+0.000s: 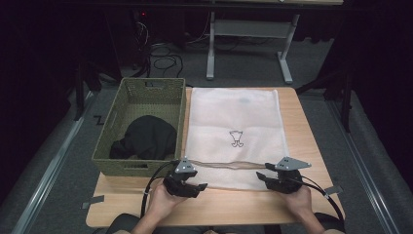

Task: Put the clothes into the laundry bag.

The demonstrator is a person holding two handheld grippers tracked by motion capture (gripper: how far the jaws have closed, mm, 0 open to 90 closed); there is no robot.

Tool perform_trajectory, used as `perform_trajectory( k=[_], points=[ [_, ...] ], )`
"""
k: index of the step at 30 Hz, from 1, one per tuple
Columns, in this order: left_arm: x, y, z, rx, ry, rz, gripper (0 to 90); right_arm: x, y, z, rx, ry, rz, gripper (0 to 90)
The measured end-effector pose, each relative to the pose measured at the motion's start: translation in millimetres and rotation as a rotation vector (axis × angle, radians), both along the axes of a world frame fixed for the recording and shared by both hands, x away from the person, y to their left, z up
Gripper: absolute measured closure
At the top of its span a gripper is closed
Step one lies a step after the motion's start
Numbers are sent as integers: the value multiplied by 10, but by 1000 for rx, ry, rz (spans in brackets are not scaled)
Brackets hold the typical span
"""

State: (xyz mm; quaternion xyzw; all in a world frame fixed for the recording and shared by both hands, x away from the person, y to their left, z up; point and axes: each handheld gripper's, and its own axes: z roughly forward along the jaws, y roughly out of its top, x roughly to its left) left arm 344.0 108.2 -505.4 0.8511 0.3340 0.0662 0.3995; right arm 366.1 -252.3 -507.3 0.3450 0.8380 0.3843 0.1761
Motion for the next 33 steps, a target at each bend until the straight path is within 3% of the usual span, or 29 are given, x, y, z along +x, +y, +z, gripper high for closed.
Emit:
perform_trajectory(
  k=[24,33],
  points=[
    [34,-13,-25,20,13,17,384,13,-15,-29,-11,-16,7,471],
    [32,-9,4,-18,15,2,381,7,-11,-28,-2,-21,1,471]
  ],
)
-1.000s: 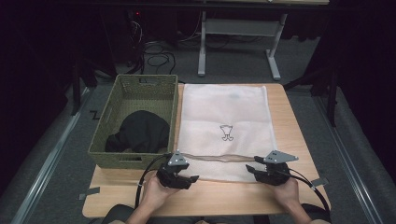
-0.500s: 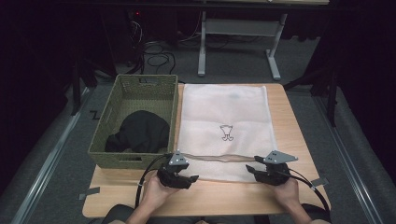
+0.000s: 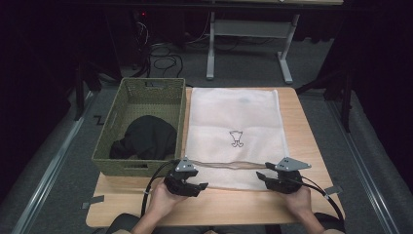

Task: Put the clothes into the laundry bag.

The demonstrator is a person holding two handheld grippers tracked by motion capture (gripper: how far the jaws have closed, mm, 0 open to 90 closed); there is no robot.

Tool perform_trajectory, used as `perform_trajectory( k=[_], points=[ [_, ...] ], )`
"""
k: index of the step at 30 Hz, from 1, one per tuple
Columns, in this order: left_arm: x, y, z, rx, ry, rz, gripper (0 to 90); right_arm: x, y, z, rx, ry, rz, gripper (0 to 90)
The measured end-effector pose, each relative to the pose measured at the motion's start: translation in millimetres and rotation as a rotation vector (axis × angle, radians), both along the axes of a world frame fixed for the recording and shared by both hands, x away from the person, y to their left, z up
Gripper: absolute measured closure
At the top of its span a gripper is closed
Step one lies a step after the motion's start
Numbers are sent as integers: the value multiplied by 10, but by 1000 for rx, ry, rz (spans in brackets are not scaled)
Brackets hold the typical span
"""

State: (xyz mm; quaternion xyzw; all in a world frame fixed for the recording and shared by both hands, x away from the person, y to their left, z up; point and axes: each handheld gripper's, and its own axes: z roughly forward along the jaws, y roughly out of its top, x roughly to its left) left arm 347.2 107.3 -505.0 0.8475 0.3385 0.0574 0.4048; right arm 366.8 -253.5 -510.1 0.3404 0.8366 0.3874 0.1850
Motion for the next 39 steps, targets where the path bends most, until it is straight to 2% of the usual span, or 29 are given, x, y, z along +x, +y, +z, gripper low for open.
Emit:
perform_trajectory(
  k=[5,10,16,18,22,27,30,34,39],
  points=[
    [0,-9,48,-17,9,0,369,3,-2,-5,-1,-1,-1,471],
    [4,-40,81,3,3,-9,364,9,-15,0,8,-8,-14,472],
    [20,-75,137,2,1,-5,355,16,-22,-3,11,-7,-18,473],
    [38,-91,171,-19,1,1,346,13,-17,-5,13,-8,-18,473],
    [46,-119,204,-19,-11,-2,344,14,-22,-4,12,-2,-20,473],
    [68,-204,257,-16,-23,-17,344,19,-26,-7,6,3,-17,478],
    [88,-249,293,-24,-17,-22,343,18,-26,-4,6,8,-18,482],
    [121,-354,379,-27,-39,-34,345,16,-36,9,16,13,-22,490],
    [161,-457,413,-59,-44,-37,349,15,-38,13,21,18,-20,493]
  ],
)
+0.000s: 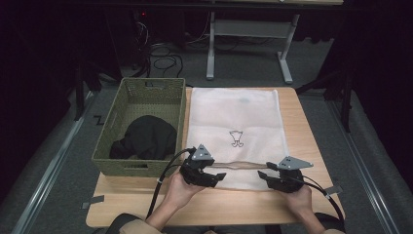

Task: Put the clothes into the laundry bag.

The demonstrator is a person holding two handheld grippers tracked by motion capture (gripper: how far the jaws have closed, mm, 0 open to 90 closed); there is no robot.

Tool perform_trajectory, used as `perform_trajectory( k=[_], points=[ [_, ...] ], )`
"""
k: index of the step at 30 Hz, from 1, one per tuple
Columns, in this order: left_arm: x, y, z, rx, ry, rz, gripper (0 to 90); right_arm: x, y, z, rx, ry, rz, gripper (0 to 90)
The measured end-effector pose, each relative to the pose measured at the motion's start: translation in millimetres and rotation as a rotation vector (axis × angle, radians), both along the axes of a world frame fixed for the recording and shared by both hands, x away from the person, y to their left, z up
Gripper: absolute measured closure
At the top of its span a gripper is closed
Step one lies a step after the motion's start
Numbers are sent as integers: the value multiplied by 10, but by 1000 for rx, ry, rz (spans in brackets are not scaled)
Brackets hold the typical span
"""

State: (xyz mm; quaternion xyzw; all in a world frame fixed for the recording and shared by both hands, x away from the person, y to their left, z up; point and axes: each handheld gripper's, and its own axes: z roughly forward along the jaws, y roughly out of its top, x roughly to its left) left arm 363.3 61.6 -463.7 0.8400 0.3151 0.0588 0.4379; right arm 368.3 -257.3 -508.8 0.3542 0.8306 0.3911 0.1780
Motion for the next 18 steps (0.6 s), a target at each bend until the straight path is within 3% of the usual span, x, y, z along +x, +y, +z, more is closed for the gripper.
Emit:
perform_trajectory(
  k=[6,18],
  points=[
    [41,-108,-47,-26,1,4,349,8,-20,14,9,3,-7,495],
    [94,-275,-265,3,-25,21,356,13,-20,8,8,12,-10,499]
  ],
)
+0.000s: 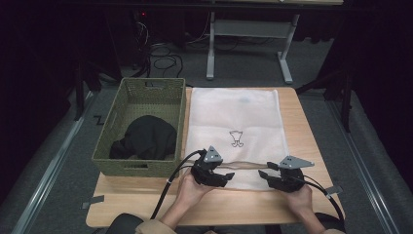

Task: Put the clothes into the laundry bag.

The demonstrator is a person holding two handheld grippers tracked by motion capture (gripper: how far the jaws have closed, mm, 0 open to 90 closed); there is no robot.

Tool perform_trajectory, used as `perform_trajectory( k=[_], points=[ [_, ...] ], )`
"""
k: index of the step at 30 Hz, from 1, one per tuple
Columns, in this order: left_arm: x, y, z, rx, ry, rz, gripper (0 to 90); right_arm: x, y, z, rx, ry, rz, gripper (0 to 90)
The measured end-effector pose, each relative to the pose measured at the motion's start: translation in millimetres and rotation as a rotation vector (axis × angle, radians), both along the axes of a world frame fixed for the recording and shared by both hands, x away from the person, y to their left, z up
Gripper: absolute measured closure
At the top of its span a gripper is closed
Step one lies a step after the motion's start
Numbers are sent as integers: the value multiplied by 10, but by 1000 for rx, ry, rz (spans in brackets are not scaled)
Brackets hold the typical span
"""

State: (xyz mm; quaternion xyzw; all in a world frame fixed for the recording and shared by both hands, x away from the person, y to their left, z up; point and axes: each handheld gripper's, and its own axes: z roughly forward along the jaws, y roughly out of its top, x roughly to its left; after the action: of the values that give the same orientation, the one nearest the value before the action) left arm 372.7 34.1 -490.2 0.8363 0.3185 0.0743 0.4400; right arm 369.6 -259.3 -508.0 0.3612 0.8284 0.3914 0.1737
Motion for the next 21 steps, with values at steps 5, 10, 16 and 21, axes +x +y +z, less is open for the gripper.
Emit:
perform_trajectory(
  k=[5,10,16,21],
  points=[
    [16,-20,-123,16,-8,20,357,4,2,-8,-4,1,0,500],
    [17,-30,-229,36,-24,24,360,5,7,-15,-7,6,0,500],
    [14,-56,-333,70,-45,24,374,10,9,-25,-9,7,2,500],
    [22,-48,-398,58,-40,29,371,11,7,-25,-9,8,1,500]
  ],
)
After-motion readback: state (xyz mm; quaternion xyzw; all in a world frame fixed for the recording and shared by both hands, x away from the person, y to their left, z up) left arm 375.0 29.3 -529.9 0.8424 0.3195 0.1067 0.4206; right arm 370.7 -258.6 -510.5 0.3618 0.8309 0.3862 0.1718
